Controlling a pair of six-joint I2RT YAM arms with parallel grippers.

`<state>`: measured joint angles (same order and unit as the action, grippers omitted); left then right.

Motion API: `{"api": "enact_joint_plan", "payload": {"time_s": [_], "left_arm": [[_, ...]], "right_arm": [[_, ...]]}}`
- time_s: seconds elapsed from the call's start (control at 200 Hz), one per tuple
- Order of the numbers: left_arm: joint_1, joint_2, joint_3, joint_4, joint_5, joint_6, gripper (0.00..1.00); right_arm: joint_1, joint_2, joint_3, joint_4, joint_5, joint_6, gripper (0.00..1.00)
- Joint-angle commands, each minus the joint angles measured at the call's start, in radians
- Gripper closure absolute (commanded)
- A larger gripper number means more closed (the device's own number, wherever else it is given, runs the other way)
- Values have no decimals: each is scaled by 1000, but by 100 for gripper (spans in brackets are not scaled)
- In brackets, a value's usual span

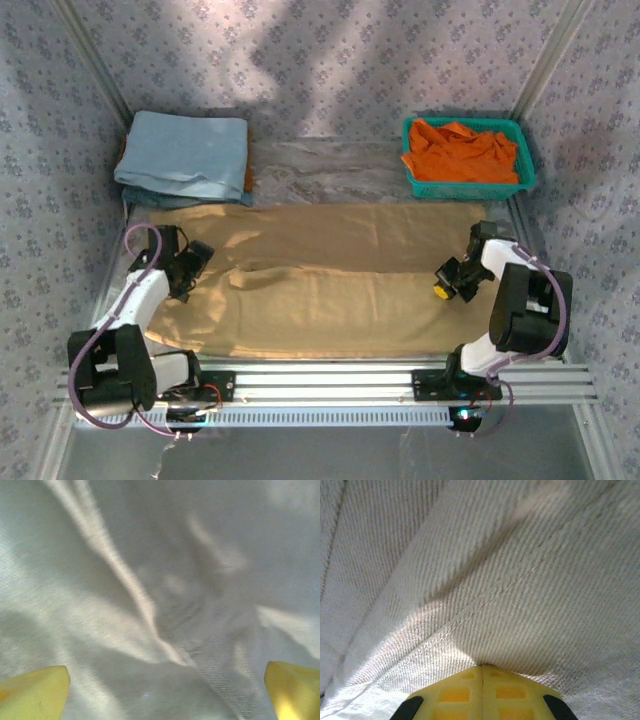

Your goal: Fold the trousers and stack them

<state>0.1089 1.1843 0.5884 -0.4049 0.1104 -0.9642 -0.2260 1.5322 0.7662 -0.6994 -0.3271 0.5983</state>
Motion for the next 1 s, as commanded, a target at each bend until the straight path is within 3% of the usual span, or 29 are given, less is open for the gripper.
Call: {"api": "enact_joint_plan", "payload": {"time_s": [0.0, 0.24, 0.47, 0.675, 0.999], "left_arm": [[48, -22, -33, -5, 45, 21, 0], [211, 32, 26, -94, 104, 89, 0], [321, -145, 165, -428, -93, 137, 0], [541, -203, 71, -423, -13, 123, 1], [707, -161, 0, -365, -25, 193, 31]], "right_arm": [[-21, 71, 10, 60, 34, -26, 97], [33, 24, 113, -21, 5, -44, 96], [205, -108, 190, -116, 17, -32, 92], [357, -118, 190, -119, -14, -10, 89], [400, -136, 179, -126, -61, -43, 89]]}}
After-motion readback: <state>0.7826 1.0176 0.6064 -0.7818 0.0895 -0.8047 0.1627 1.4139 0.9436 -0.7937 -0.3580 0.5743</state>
